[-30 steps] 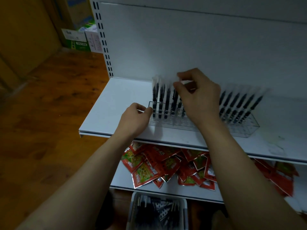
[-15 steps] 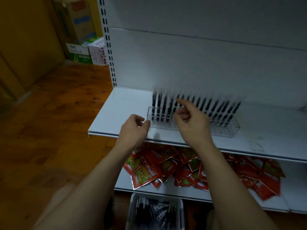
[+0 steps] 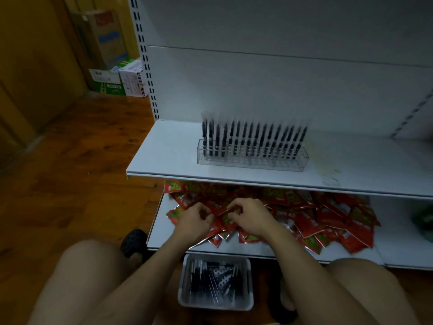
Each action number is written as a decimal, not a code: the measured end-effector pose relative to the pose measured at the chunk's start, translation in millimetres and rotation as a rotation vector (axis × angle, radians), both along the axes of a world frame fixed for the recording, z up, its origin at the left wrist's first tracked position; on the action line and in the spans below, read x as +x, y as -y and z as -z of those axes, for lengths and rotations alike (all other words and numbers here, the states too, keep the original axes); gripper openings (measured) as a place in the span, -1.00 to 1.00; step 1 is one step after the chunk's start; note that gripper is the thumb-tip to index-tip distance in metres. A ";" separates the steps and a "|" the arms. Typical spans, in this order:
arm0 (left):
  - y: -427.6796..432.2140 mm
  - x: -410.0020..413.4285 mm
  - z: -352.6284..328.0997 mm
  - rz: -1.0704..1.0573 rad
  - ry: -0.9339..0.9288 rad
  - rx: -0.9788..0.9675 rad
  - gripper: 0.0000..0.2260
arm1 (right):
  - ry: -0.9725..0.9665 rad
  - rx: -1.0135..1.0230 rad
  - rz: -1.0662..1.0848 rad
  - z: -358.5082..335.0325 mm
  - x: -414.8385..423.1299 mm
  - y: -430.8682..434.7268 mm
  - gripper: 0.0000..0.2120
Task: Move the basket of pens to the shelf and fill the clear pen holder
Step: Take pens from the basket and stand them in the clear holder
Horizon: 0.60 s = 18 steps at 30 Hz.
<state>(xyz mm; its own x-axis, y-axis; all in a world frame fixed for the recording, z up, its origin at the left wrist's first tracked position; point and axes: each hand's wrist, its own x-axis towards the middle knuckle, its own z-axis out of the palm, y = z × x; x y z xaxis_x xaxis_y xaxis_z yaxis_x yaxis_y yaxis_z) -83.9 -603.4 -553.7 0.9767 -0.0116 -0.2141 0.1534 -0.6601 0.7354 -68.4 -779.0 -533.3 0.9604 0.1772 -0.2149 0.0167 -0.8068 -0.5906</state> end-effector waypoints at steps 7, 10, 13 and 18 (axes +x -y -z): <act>0.3 -28.9 52.6 0.060 -0.170 0.026 -0.86 | -0.285 0.019 0.052 81.5 -35.2 13.5 -0.78; -3.8 -42.6 84.6 0.045 -0.291 0.048 -0.88 | -0.425 -0.017 0.060 124.2 -53.3 21.0 -0.82; -8.4 -52.9 117.1 0.055 -0.399 0.114 -0.87 | -0.585 -0.097 0.048 162.5 -64.7 23.8 -0.74; -10.5 -40.2 148.1 0.068 -0.522 0.099 -0.90 | -0.658 -0.108 -0.009 194.9 -58.9 7.3 -0.73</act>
